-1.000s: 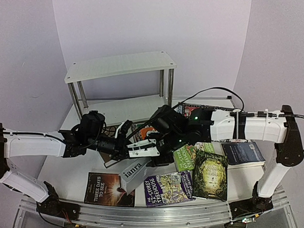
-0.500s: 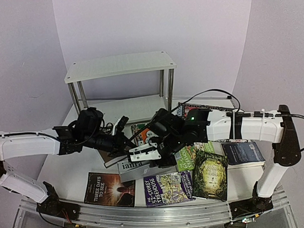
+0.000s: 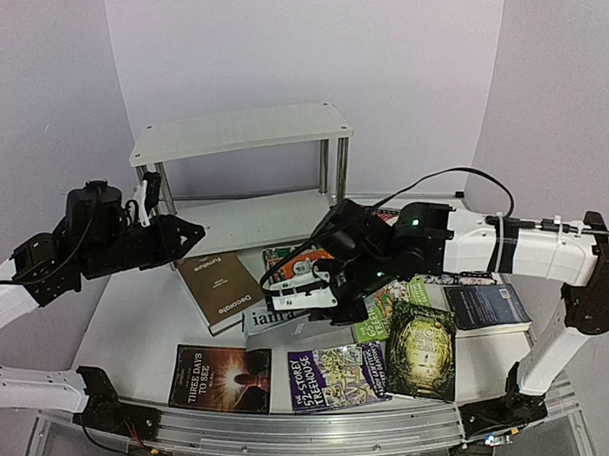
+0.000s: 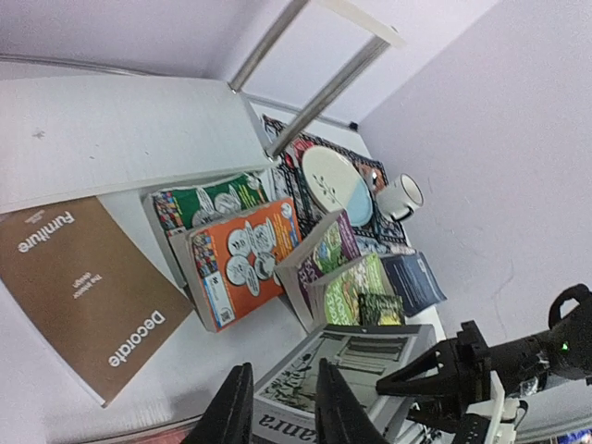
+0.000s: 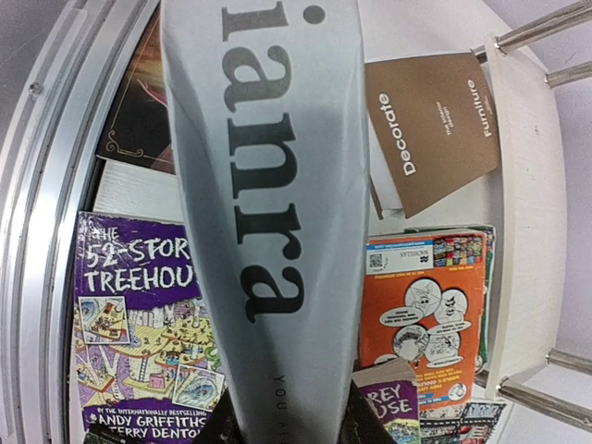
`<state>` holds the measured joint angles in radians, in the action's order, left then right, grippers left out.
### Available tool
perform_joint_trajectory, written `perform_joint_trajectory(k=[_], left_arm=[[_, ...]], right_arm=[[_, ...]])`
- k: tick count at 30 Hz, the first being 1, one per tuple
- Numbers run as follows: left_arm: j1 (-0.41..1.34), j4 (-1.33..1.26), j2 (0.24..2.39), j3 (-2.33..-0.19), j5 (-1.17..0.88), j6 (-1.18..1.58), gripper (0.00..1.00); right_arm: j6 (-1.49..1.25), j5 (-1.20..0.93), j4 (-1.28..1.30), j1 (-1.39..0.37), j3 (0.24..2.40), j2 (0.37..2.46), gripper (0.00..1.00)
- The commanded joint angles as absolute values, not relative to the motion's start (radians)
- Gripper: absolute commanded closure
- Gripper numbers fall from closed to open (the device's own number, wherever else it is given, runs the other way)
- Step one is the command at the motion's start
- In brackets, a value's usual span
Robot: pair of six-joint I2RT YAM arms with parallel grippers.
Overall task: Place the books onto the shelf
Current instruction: Pick up the book from the book pile.
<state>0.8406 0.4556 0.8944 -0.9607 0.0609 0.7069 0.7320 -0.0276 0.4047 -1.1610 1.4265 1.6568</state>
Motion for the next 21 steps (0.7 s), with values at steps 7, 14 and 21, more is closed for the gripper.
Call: perform_joint_trajectory(k=[7, 14, 21], left_arm=[[0.838, 0.523, 0.806, -0.943, 0.257, 0.712, 0.73], [0.837, 0.523, 0.775, -0.921, 0.289, 0.731, 0.72], [0.838, 0.524, 0.732, -0.88, 0.359, 0.812, 0.72]], right_arm=[[0.748, 0.223, 0.321, -1.163, 1.432, 1.53, 0.87], [0.84, 0.382, 0.252, -1.163, 1.44, 1.492, 0.87], [0.966, 0.52, 0.081, -1.162, 1.472, 1.51, 0.89]])
